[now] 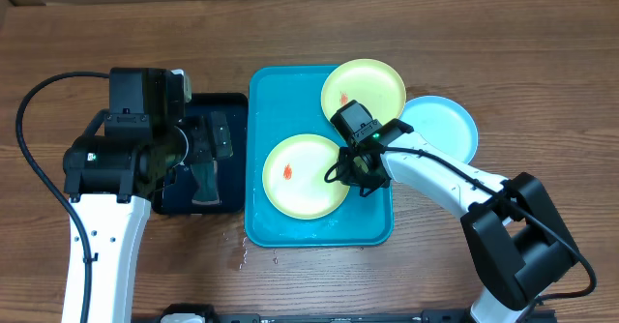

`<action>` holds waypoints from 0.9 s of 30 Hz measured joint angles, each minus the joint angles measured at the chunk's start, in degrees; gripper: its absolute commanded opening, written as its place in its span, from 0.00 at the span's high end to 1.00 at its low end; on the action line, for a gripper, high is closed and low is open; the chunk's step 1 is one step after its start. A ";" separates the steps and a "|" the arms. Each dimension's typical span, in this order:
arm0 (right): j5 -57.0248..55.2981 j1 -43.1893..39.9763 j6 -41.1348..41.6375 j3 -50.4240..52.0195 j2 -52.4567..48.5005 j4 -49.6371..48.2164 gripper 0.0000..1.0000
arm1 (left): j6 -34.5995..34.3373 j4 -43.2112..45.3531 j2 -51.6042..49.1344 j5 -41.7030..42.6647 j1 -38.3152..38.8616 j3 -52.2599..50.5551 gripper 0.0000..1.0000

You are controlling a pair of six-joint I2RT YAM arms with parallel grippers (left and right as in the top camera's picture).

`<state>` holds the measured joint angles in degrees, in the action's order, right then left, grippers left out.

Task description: Clean dirty plates on tray and stack at the side

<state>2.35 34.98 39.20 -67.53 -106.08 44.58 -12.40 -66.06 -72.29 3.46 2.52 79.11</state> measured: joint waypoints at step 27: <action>-0.37 2.67 3.85 0.11 0.00 0.87 0.88 | 0.00 0.00 0.00 0.00 0.00 0.00 0.00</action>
<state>1.98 37.65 43.05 -67.42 -106.08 45.45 -12.40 -66.06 -72.29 3.46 2.52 79.11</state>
